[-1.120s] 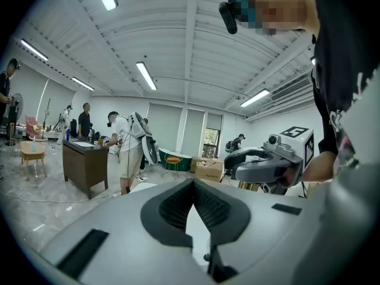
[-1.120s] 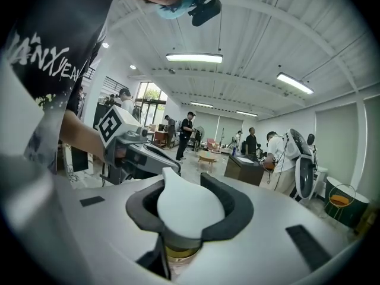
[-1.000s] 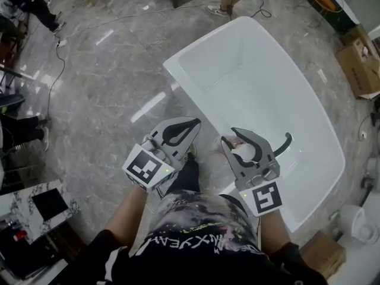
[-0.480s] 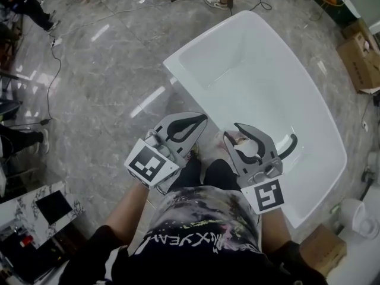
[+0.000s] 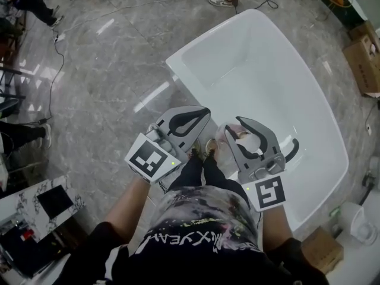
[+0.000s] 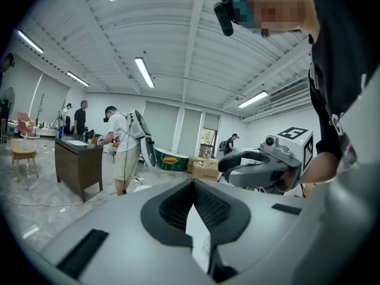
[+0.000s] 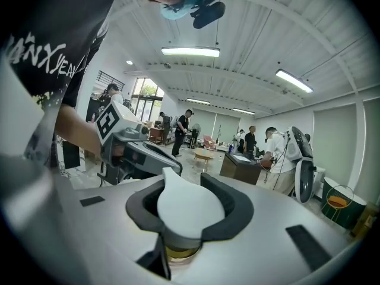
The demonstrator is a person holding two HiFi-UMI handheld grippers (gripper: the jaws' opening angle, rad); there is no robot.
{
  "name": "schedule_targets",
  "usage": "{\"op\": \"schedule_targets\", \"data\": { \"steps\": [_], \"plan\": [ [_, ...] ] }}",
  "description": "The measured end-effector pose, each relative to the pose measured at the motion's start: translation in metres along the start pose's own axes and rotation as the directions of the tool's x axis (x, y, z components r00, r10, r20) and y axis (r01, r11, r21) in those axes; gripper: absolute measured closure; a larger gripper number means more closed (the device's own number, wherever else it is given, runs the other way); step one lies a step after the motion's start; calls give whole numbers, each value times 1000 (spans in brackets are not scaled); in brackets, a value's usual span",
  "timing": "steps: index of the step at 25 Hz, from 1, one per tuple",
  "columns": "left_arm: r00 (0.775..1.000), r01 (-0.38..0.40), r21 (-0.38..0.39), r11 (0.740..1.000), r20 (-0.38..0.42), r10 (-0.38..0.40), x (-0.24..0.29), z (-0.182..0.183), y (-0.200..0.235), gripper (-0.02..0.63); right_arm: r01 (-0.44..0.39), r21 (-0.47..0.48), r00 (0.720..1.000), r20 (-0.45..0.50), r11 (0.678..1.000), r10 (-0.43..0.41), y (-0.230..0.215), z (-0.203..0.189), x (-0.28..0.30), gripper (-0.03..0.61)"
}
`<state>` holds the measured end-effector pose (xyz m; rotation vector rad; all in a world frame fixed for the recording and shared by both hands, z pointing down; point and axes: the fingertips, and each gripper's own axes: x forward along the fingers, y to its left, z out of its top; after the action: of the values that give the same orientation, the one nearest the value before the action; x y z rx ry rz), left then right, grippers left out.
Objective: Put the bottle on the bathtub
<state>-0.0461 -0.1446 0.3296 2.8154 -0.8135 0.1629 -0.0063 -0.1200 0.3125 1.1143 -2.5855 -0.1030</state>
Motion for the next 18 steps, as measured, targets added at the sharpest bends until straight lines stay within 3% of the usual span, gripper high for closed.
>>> {"op": "schedule_targets", "data": {
  "steps": [18],
  "plan": [
    [999, -44, 12, 999, -3, 44, 35, -21, 25, 600, 18, -3, 999, -27, 1000, -18, -34, -44, 27, 471]
  ]
}}
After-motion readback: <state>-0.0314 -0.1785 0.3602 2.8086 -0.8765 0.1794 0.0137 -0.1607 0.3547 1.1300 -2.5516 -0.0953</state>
